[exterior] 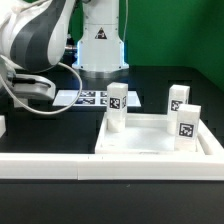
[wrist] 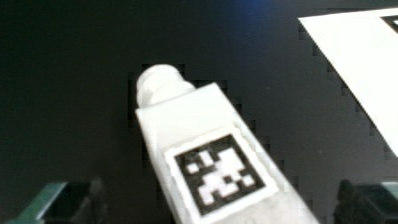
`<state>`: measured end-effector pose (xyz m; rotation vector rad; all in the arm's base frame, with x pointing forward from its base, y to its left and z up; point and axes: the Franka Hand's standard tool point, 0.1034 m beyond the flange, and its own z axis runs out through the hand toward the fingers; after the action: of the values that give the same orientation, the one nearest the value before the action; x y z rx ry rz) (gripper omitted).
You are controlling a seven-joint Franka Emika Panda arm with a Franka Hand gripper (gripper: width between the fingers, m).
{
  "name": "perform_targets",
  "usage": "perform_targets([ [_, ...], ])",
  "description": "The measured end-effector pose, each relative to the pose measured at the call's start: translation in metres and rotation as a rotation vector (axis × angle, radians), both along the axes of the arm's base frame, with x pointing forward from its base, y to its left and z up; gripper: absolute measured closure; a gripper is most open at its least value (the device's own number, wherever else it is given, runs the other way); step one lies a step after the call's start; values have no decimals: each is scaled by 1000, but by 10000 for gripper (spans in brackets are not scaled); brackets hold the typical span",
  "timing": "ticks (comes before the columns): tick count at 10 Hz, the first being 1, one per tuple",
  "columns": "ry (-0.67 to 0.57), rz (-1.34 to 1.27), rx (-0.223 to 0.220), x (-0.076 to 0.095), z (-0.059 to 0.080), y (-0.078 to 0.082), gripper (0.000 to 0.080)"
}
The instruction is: Assemble square table
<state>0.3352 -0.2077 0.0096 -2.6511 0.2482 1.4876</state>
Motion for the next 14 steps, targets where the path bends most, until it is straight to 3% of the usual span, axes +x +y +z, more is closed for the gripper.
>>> perform_targets([
  [2, 1, -1, 0, 0, 0, 0, 476],
  [3, 1, -1, 0, -1, 0, -1, 511],
  [10, -5, 1, 4, 3, 3, -2, 509],
  [11, -46, 28, 47, 25, 26, -8, 509],
  [12, -49, 9, 72, 45, 61, -10, 509],
  [14, -84, 4, 79, 74, 104, -12, 509],
])
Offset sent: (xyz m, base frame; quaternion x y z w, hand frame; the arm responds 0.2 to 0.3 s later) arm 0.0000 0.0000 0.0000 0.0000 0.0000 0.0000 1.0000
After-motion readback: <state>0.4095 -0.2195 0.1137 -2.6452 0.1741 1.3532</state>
